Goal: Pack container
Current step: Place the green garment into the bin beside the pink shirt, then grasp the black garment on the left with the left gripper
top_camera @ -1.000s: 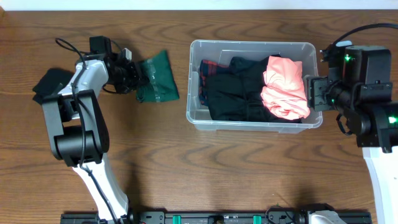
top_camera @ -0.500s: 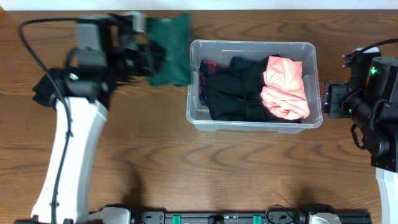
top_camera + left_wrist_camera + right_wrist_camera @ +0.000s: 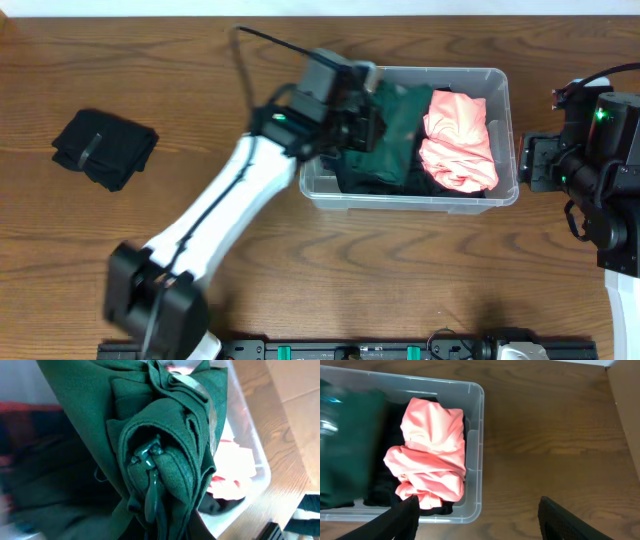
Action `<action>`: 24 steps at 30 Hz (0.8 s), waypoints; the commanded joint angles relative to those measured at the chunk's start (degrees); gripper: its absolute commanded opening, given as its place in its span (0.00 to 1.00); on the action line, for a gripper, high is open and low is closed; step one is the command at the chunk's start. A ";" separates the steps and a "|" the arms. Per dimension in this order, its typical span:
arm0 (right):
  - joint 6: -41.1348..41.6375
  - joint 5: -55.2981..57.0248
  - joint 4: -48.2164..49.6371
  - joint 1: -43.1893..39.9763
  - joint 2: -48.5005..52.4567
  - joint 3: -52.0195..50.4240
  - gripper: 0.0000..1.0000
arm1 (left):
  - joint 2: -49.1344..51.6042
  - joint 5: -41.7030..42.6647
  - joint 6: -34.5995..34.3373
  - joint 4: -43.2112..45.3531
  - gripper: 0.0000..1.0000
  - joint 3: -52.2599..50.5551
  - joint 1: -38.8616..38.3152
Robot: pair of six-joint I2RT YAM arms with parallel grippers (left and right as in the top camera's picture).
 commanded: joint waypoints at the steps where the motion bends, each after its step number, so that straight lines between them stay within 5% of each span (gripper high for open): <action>1: 0.76 -0.04 -0.13 -0.42 -0.26 -0.11 0.74 | 3.37 -0.76 -3.91 2.78 0.06 0.13 -2.69; 4: 0.76 -0.07 -0.24 -0.42 -0.24 -0.11 0.73 | 5.29 -0.90 -4.96 4.04 0.07 0.13 -3.69; 5: 0.76 -0.07 -0.26 -0.42 -0.24 -0.11 0.74 | 5.66 -1.33 -4.94 4.04 0.17 0.13 -3.69; 7: 0.76 -0.07 -0.33 -0.42 -0.26 -0.11 0.73 | 5.99 -3.93 -4.55 3.41 0.80 0.13 -3.58; 8: 0.76 -0.07 -0.46 -0.42 -0.26 -0.11 0.73 | 5.97 -6.36 -3.74 2.58 0.98 0.13 -3.21; 13: 0.76 -0.09 -0.94 -0.42 -0.26 -0.11 0.73 | 2.01 -23.08 2.14 -4.31 0.98 0.17 1.31; 18: 0.76 -0.07 -0.90 -0.42 -0.24 -0.11 0.73 | -6.29 -28.22 5.11 -8.48 0.98 0.17 10.14; 24: 0.76 -0.09 -0.92 -0.42 -0.24 -0.15 0.73 | -13.11 -29.70 5.18 -12.92 0.98 0.15 33.92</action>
